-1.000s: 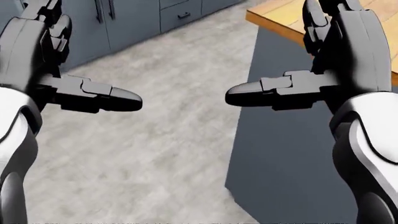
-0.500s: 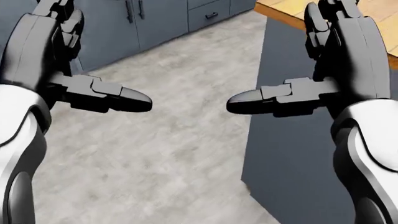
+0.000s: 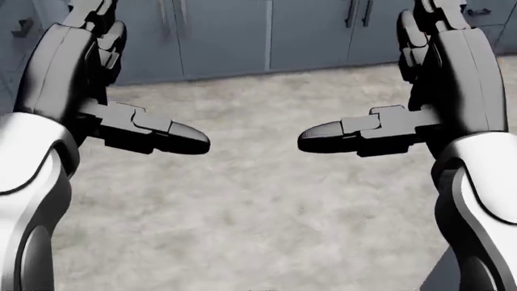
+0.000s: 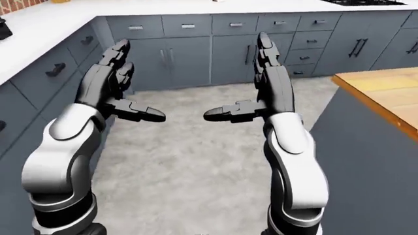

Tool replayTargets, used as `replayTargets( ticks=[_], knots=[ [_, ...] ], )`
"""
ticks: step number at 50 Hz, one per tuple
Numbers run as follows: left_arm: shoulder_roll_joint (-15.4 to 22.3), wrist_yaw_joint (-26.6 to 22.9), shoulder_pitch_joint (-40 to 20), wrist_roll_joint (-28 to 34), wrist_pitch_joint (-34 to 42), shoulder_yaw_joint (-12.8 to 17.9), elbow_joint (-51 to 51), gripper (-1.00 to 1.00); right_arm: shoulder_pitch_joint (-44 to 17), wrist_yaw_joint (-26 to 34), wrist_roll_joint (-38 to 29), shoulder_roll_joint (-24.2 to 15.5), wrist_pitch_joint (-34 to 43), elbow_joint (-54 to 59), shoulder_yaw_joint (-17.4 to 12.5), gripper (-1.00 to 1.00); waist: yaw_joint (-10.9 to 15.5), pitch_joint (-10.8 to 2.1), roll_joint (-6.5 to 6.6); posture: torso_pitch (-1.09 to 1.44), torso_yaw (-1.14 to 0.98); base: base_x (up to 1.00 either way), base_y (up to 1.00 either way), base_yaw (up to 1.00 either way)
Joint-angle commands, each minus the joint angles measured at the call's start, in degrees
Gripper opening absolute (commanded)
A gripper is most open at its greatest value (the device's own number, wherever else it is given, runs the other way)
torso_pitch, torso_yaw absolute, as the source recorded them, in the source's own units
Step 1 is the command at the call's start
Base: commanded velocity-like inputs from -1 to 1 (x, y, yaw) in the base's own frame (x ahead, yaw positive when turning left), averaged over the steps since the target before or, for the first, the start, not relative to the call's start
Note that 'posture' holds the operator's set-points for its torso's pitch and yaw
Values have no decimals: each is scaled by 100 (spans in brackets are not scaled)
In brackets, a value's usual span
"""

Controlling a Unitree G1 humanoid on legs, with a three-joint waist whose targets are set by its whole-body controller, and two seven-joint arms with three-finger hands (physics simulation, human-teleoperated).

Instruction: Move the drinks to the dining counter.

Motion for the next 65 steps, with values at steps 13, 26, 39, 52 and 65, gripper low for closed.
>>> replayTargets(
  ticks=[13,26,39,52,65],
  knots=[
    [39,1,-281,106,-97,96,-281,100,-169,59,-74,-4,-266,-146,64,100,-3,-142,821,0,0,8,0,100],
    [47,1,-329,94,-120,104,-246,100,-70,112,-106,46,-427,-60,44,100,-58,-225,-298,0,0,8,0,100],
    [48,-8,-300,99,-130,106,-266,100,-114,-90,-3,-38,-388,-12,-25,100,-59,-90,844,0,0,54,-43,15],
    [44,-16,-285,100,-161,108,-250,100,-92,19,-150,-27,-396,-49,17,100,-3,-87,86,0,0,80,-52,0],
    [37,-6,-299,96,-178,96,-227,100,-138,18,-201,-18,-391,-53,-7,100,-71,-132,719,0,0,83,-48,0]
  ],
)
